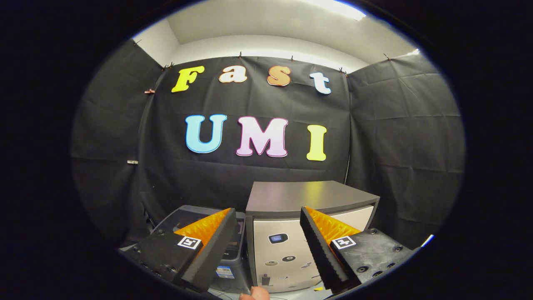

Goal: Put the clothes into the washing machine and then close the washing machine lid.

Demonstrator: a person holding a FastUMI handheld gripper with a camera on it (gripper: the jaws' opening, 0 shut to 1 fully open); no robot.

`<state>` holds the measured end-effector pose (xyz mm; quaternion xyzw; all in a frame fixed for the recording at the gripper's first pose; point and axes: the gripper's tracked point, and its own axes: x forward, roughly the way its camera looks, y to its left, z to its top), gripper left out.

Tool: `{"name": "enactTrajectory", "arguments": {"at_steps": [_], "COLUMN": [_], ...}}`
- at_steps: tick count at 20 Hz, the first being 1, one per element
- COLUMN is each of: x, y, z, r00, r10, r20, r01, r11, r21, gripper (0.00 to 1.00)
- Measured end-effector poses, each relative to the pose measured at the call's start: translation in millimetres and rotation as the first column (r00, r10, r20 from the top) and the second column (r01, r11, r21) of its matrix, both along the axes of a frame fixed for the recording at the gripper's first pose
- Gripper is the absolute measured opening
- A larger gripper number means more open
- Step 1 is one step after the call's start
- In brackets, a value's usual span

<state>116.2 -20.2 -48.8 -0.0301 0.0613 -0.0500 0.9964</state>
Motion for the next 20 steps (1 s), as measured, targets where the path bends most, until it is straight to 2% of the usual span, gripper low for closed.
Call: {"name": "enactTrajectory", "arguments": {"at_steps": [7,20], "x": [3,-5], "y": [17,-3], "z": [7,20], "r00": [0.999,0.998], "r10": [0.040,0.006], "r20": [0.015,0.058], "r01": [-0.040,-0.008], "r11": [0.999,0.999], "r21": [-0.008,0.033], "gripper": [0.98,0.98]}}
